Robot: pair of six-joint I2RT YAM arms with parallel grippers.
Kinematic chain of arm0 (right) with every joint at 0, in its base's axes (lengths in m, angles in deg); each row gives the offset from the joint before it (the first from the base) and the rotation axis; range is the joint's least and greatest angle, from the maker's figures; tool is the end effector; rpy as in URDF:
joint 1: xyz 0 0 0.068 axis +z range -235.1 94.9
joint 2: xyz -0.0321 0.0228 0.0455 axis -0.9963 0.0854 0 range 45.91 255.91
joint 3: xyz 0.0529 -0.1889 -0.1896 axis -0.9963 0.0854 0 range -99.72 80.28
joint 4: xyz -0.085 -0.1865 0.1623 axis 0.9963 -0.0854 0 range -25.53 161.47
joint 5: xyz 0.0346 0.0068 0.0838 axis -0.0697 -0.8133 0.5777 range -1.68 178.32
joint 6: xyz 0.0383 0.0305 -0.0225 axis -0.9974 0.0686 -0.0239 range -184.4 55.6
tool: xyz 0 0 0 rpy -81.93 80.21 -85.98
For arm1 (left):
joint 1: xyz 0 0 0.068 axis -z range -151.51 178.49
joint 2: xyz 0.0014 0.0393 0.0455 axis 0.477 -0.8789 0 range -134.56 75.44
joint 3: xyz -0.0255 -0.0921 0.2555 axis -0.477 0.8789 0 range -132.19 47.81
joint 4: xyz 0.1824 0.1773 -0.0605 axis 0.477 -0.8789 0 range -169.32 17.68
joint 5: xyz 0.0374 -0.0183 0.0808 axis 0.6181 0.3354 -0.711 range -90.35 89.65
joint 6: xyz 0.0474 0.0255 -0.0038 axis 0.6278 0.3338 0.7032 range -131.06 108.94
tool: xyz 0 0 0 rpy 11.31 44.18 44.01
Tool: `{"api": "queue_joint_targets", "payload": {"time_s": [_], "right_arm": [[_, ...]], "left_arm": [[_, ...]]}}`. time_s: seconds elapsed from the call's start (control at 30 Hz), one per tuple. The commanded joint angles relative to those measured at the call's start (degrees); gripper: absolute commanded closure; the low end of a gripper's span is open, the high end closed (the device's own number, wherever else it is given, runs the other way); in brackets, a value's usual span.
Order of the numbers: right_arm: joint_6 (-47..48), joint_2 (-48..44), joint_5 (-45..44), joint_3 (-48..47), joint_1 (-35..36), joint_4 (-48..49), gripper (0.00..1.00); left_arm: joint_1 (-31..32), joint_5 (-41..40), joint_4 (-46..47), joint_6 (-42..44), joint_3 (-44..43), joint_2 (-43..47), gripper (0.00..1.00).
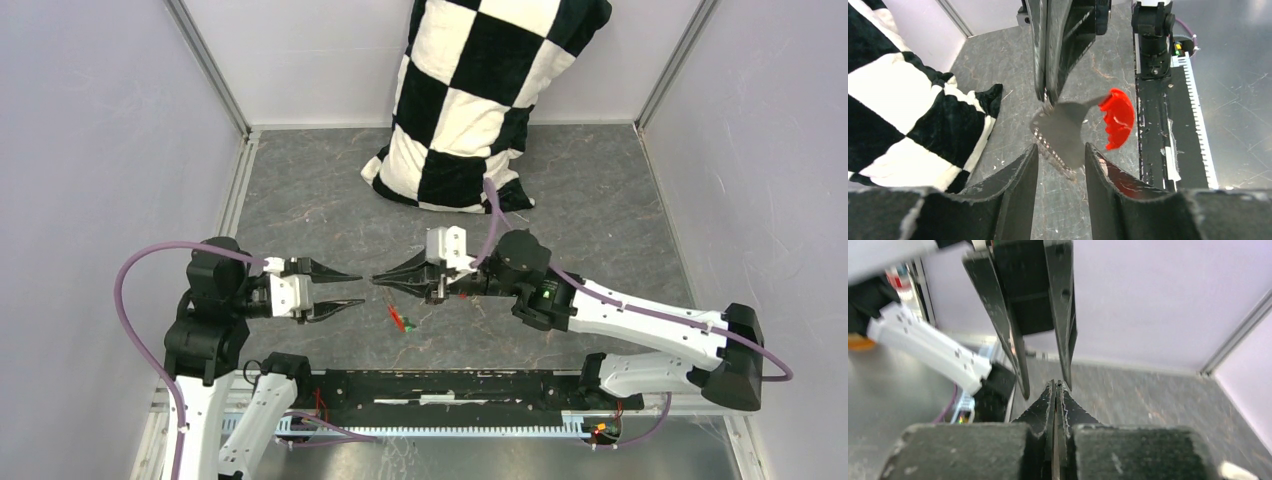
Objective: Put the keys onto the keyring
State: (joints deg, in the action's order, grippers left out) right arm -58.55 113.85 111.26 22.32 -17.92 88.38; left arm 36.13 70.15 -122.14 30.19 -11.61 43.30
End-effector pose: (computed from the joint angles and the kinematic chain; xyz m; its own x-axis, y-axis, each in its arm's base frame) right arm 0.0952 0.2621 0.3877 0.1482 0.1105 -0.9828 -0.9889 0.0119 -0.1478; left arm 0.0610 -0.0420 0.3865 0.3126 0.1801 -0.9327 0.9326 0.1281 0.3373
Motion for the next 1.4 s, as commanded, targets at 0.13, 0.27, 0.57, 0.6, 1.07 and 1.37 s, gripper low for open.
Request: {"api": "queue_joint_targets", "payload": {"time_s": [0.13,0.27,0.57,0.6,1.07,1.37], "right_arm": [[-16.7,0.9,1.8,10.3,-0.3,47.1,1.00],[-20.6,3.5,0.9,12.3,-0.3,58.7,1.00],[-22.8,8.9,-0.8,11.1,1.1,66.8,1.00],[-22.8,9.3,-1.0,10.7,1.2,67.1,1.00],[-22.9,15.7,-1.9,7.6,3.8,70.5,1.00],[-22.1,15.2,-1.8,8.4,4.3,70.0,1.00]], "left_arm": [[0.3,0.7,26.4,-34.3,2.3,1.5,0.62],[0.3,1.9,33.7,-44.5,2.5,0.4,0.67],[0.3,10.1,32.6,-45.6,0.1,-0.6,0.68],[0.3,10.3,32.5,-45.7,-0.2,-0.6,0.67],[0.3,10.3,32.6,-46.0,-1.0,-1.0,0.67],[0.3,9.9,31.3,-42.4,-0.8,-0.2,0.92]]}}
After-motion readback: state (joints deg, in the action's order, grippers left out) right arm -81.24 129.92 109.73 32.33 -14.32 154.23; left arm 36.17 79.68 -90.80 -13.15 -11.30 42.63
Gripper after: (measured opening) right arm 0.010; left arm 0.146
